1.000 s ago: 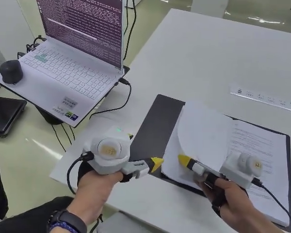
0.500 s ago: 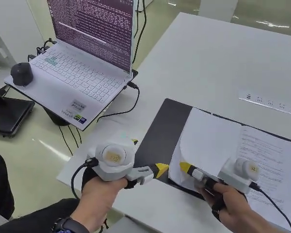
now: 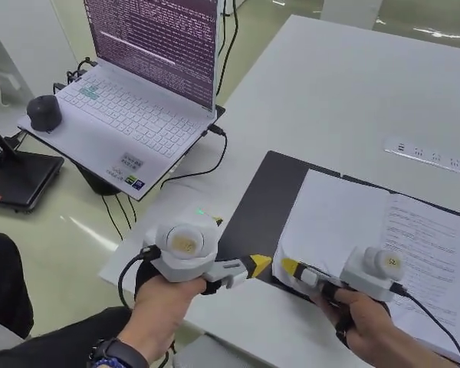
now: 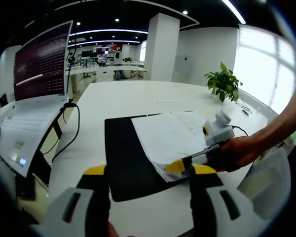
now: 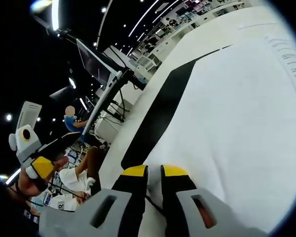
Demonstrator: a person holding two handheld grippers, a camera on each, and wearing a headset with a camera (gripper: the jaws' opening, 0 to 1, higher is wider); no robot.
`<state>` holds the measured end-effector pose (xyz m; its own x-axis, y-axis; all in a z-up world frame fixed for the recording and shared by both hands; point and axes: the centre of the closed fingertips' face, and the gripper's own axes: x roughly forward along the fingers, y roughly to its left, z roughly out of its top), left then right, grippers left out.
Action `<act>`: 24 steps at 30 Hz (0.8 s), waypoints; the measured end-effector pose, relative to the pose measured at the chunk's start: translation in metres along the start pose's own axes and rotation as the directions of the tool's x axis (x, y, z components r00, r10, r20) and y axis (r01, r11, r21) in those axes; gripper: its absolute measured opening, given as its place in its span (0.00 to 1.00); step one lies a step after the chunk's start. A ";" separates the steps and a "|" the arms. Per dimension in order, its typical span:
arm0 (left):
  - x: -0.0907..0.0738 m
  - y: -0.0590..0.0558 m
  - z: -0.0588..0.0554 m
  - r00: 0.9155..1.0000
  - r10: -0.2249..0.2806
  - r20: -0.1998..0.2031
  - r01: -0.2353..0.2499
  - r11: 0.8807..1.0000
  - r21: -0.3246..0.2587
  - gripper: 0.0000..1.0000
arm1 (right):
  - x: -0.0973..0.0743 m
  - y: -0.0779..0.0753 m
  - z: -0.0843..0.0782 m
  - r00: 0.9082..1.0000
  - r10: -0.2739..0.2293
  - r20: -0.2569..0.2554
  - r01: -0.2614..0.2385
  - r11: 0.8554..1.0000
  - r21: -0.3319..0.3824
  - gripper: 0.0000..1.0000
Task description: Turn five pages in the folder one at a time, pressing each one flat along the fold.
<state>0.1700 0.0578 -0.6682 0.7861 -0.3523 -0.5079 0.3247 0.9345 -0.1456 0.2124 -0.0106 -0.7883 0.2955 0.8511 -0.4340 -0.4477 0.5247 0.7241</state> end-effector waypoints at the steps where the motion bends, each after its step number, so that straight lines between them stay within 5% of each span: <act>1: 0.000 0.000 0.000 1.000 0.000 0.000 0.000 1.000 -0.001 0.66 | 0.000 0.001 0.000 1.000 0.006 -0.001 -0.006 1.000 0.002 0.11; 8: 0.000 -0.001 0.000 1.000 0.000 -0.002 0.000 1.000 0.001 0.66 | 0.000 0.010 -0.002 0.999 0.049 0.001 -0.049 0.999 0.013 0.23; 12: 0.002 -0.002 -0.005 1.000 0.000 -0.012 0.000 1.000 0.000 0.65 | -0.005 0.030 -0.008 0.991 0.132 -0.036 -0.132 0.991 0.010 0.36; 24: 0.014 -0.007 -0.013 1.000 0.002 -0.029 -0.002 1.000 -0.012 0.59 | -0.056 0.029 0.006 0.990 0.137 -0.032 -0.140 0.985 -0.101 0.40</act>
<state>0.1719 0.0473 -0.6857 0.7714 -0.3488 -0.5322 0.3165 0.9359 -0.1546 0.1882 -0.0430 -0.7394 0.2040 0.9151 -0.3478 -0.5672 0.4001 0.7199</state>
